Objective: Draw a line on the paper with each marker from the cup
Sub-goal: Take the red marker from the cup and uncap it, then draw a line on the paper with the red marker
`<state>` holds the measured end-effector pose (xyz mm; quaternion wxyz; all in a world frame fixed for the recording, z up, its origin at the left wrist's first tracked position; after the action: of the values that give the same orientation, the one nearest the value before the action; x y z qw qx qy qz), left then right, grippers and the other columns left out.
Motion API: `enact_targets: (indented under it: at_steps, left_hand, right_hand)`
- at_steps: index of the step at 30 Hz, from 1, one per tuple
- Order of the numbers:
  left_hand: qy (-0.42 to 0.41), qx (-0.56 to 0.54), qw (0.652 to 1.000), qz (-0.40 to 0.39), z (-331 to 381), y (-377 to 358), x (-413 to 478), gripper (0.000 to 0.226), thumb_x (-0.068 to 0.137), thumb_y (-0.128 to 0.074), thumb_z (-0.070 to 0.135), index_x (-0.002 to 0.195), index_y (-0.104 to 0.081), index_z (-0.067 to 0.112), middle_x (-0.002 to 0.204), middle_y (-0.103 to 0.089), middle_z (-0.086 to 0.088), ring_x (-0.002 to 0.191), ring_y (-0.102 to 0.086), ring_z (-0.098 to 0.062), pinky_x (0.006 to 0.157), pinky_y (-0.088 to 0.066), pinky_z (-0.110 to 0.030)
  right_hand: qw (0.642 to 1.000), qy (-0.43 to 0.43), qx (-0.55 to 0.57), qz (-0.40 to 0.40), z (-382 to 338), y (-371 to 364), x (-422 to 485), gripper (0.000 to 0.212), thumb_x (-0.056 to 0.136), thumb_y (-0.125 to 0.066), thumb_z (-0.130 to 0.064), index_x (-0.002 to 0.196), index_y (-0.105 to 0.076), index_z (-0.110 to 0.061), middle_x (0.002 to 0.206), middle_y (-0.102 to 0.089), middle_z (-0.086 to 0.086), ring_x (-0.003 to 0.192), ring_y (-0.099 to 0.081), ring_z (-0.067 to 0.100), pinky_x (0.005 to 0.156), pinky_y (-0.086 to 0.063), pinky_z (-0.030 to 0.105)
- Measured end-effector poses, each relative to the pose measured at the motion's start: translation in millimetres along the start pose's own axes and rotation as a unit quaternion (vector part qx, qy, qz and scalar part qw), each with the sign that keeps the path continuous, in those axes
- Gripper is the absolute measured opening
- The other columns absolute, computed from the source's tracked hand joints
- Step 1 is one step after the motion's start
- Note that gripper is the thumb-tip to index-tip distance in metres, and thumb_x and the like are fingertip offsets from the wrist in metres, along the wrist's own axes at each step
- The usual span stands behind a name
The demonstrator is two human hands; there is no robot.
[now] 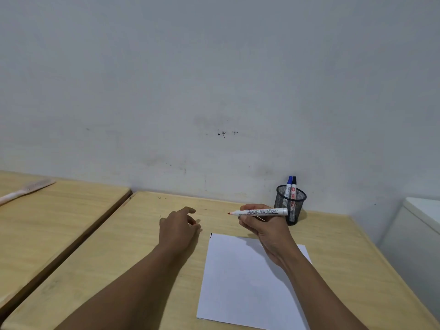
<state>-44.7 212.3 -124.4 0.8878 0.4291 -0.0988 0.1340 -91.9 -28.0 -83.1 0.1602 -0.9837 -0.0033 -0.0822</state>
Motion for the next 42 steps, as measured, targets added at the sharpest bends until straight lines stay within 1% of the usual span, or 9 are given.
enact_targets:
  at_steps: [5,8,9,11,14,18,21,27,42]
  left_hand:
    - [-0.021,0.014,1.0,0.007,-7.0,-1.7,-4.5,0.05,0.08,-0.073,0.04,0.125,-0.056,0.028,0.107,-0.067,0.014,0.108,-0.056,-0.015,0.088,-0.03,-0.036]
    - [-0.073,0.03,0.992,0.097,-2.2,7.0,-25.2,0.041,0.074,-0.074,0.05,0.103,-0.053,0.03,0.101,-0.054,0.015,0.097,-0.05,-0.014,0.083,-0.028,-0.036]
    - [-0.083,0.033,0.992,0.094,2.1,9.2,-33.3,0.036,0.074,-0.071,0.054,0.094,-0.051,0.032,0.095,-0.053,0.017,0.094,-0.048,-0.011,0.084,-0.026,-0.036]
    - [-0.104,0.058,0.992,0.033,9.8,6.8,-47.6,0.035,0.072,-0.061,0.066,0.086,-0.051,0.035,0.091,-0.055,0.02,0.097,-0.046,-0.007,0.094,-0.024,-0.04]
    - [-0.132,0.115,0.981,-0.079,14.1,-0.6,-56.9,0.055,0.071,-0.048,0.078,0.107,-0.062,0.038,0.112,-0.058,0.02,0.115,-0.043,-0.009,0.109,-0.014,-0.054]
    - [-0.145,0.143,0.969,-0.138,12.8,-2.7,-55.2,0.061,0.076,-0.044,0.077,0.124,-0.059,0.043,0.126,-0.052,0.012,0.123,-0.036,-0.015,0.108,-0.016,-0.066]
    - [-0.153,0.157,0.965,-0.147,11.6,-4.5,-55.1,0.061,0.078,-0.041,0.076,0.127,-0.058,0.043,0.129,-0.051,0.009,0.123,-0.035,-0.017,0.107,-0.02,-0.065]
    - [-0.15,0.149,0.966,-0.147,6.9,-9.3,-51.4,0.063,0.077,-0.044,0.077,0.128,-0.057,0.044,0.13,-0.05,0.01,0.124,-0.033,-0.016,0.108,-0.019,-0.066]
    - [-0.148,0.114,0.972,-0.145,4.6,-9.5,-50.8,0.061,0.074,-0.053,0.076,0.124,-0.062,0.042,0.121,-0.049,0.014,0.118,-0.033,-0.014,0.107,-0.019,-0.068]
  right_hand:
    - [1.0,-0.002,-0.024,-0.002,7.0,-0.8,8.1,0.018,0.08,-0.073,0.016,0.093,-0.071,0.004,0.084,-0.07,0.016,0.083,-0.065,0.027,0.09,-0.055,0.046]
    - [0.997,0.014,-0.073,-0.016,14.0,-1.4,11.8,0.012,0.082,-0.076,0.007,0.092,-0.07,0.011,0.078,-0.068,0.015,0.075,-0.064,0.024,0.077,-0.058,0.036]
    - [0.996,0.015,-0.088,-0.014,18.0,-2.5,13.4,0.016,0.084,-0.077,0.002,0.094,-0.07,0.012,0.078,-0.069,0.016,0.072,-0.065,0.023,0.075,-0.059,0.035]
    - [0.993,0.008,-0.115,-0.002,25.9,-6.0,16.5,0.02,0.086,-0.077,-0.006,0.095,-0.07,0.011,0.076,-0.071,0.016,0.069,-0.066,0.023,0.073,-0.061,0.035]
    - [0.988,-0.006,-0.157,-0.012,36.5,-16.2,23.4,0.022,0.09,-0.074,-0.01,0.094,-0.068,0.011,0.071,-0.07,0.013,0.062,-0.064,0.021,0.061,-0.057,0.032]
    - [0.973,-0.027,-0.227,-0.011,53.5,-25.0,37.1,0.02,0.092,-0.068,-0.013,0.089,-0.063,0.005,0.066,-0.068,0.009,0.056,-0.059,0.021,0.053,-0.05,0.036]
    - [0.966,-0.035,-0.255,-0.009,68.9,-27.9,42.4,0.016,0.092,-0.067,-0.014,0.089,-0.064,0.001,0.066,-0.069,0.008,0.056,-0.058,0.022,0.052,-0.048,0.034]
    - [0.939,-0.005,-0.343,0.0,83.3,-24.4,43.1,0.018,0.094,-0.068,-0.025,0.088,-0.072,-0.009,0.071,-0.075,0.0,0.057,-0.067,0.01,0.06,-0.058,0.03]
    - [0.92,0.018,-0.392,-0.015,83.8,-29.4,43.7,0.022,0.095,-0.067,-0.028,0.093,-0.072,-0.007,0.075,-0.075,-0.005,0.059,-0.067,0.004,0.06,-0.055,0.019]
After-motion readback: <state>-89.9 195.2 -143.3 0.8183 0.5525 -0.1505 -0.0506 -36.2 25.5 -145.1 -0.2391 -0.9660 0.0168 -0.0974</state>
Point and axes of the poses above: each hand's wrist, its own x-axis towards the middle knuckle, its own y-axis out of the back of the hand, z = x × y, the point moved 4 cm from there along x, towards the middle knuckle
